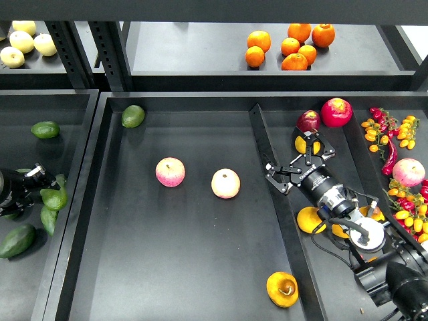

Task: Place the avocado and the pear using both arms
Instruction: 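Open the left gripper to drop the avocado among the avocados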

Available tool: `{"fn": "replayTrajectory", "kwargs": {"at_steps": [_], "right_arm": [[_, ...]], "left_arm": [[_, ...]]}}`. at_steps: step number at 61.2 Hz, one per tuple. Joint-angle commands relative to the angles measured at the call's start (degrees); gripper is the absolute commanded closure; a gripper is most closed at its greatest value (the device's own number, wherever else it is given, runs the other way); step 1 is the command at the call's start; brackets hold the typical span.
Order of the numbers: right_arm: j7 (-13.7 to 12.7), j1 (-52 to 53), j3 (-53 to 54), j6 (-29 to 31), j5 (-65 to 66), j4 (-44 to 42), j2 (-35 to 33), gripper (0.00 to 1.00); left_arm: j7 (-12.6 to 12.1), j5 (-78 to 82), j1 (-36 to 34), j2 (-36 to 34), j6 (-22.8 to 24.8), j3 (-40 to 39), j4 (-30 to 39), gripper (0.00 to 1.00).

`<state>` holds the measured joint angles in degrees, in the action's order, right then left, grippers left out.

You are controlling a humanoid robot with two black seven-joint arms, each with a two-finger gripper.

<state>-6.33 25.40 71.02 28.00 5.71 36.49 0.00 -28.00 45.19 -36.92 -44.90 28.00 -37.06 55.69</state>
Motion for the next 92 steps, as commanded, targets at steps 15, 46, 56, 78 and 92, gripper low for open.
{"fn": "replayTrajectory", "kwargs": {"at_steps": [15, 46, 56, 78, 92], "right_arm": [[0.00, 0.00, 0.08, 0.00, 0.00, -0.02, 0.00, 0.01], [0.00, 0.00, 0.08, 0.00, 0.09, -0.11, 0.00, 0.01], [0.00, 0.00, 0.08, 0.00, 0.09, -0.11, 0.00, 0.01], [0.00, 0.00, 0.08, 0.00, 0.09, -0.20, 0.00, 0.01], [0.00, -0.09, 0.08, 0.00, 0.09, -0.20, 0.00, 0.01]], "left_arm": [[0.00, -2.03, 2.82, -0.02, 0.00, -2.76, -3.92, 0.56], [0.00, -4.05, 4.23, 0.60, 0.00, -2.58, -9.37, 0.56], [0.00, -4.49, 4.40, 0.77, 0.00, -2.41, -11.82, 0.55], [0.00, -4.58, 4.40, 0.77, 0.00, -1.97, -14.46, 0.54], [0.00, -4.58, 4.40, 0.86, 0.00, -1.97, -14.90, 0.52]]}}
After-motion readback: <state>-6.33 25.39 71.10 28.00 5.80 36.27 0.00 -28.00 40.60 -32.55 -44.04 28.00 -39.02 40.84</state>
